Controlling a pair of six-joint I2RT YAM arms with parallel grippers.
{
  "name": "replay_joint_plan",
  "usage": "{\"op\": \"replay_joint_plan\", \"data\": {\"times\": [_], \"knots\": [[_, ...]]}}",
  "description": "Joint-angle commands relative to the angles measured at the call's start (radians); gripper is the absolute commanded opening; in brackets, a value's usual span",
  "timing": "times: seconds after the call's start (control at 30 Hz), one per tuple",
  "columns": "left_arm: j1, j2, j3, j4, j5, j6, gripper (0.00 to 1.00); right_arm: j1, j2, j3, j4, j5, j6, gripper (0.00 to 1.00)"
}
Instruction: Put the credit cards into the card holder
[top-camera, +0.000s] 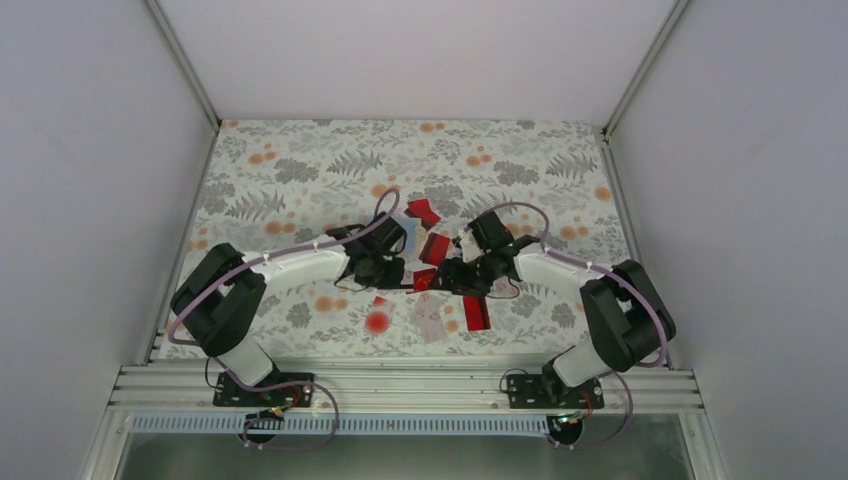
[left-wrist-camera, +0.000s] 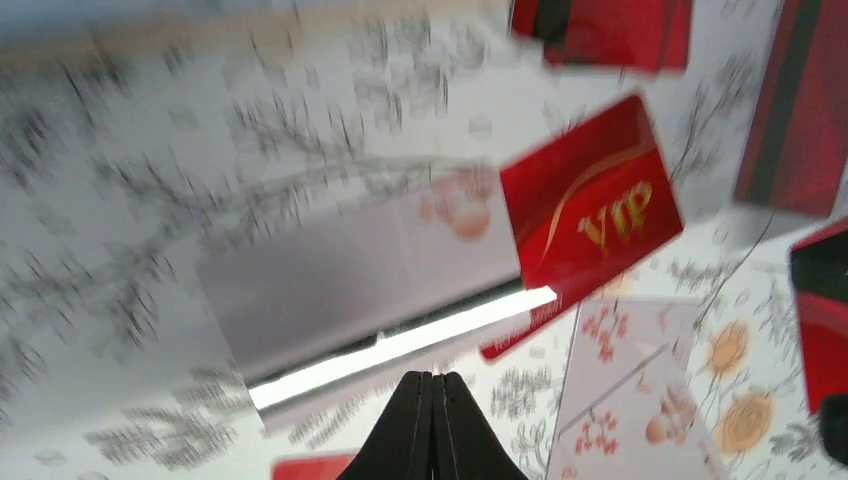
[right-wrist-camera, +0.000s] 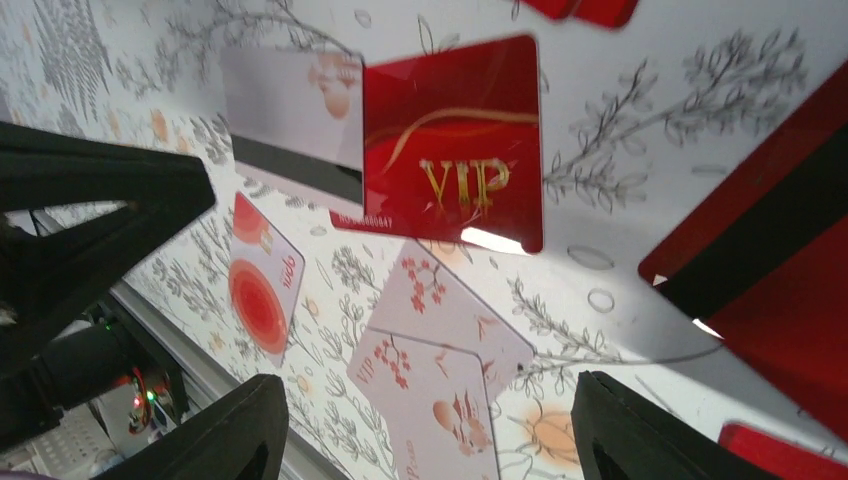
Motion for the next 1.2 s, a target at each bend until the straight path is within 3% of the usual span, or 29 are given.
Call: {"op": "replay_joint_plan", "data": {"times": [0.0, 0.2, 0.57, 1.17], "knots": [[0.060, 0.043, 0.100, -0.033, -0.010, 0.125, 0.02, -0.028, 0.025, 0.051, 0.022, 0.004, 0.012, 0.72], [0.083, 0.185, 0.245, -0.036, 0.022, 0.270, 0.02, -0.038, 0.048, 0.081, 0.005, 0.005, 0.007, 0.72], [0.112, 0.365, 0.372, -0.057, 0.061, 0.358, 0.02, -0.049, 0.030, 0.013, 0.074, -0.016, 0.074, 0.73], [0.100, 0.278, 0.153, -0.015, 0.247, 0.339, 0.02, -0.035, 0.175, 0.008, 0.210, -0.098, 0.150, 0.72]]}}
